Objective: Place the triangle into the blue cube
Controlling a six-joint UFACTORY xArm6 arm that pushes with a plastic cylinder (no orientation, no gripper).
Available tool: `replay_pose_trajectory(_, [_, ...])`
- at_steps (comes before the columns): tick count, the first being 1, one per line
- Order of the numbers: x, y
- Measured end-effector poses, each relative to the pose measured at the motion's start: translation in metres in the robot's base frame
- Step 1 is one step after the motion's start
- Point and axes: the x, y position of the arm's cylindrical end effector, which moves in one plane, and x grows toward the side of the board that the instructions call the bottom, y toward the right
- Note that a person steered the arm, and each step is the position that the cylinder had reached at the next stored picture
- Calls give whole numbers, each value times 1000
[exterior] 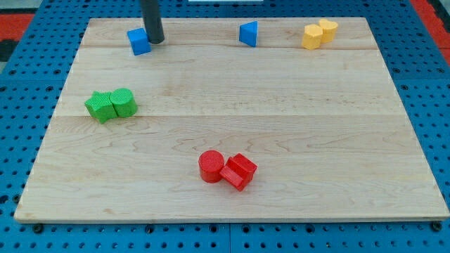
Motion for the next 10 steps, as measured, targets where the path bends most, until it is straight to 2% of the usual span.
replay_pose_trajectory(1, [1, -4])
replay_pose_trajectory(2, [8, -34])
replay_pose_trajectory(4, [23, 97])
replay_pose_trajectory(5, [-5, 204])
replay_pose_trajectory(6, [-3, 246])
replay_pose_trajectory(7, [-3, 254])
replay_pose_trajectory(8, [-37, 267])
replay_pose_trajectory(9, [-51, 267])
replay_pose_trajectory(10, [-33, 169])
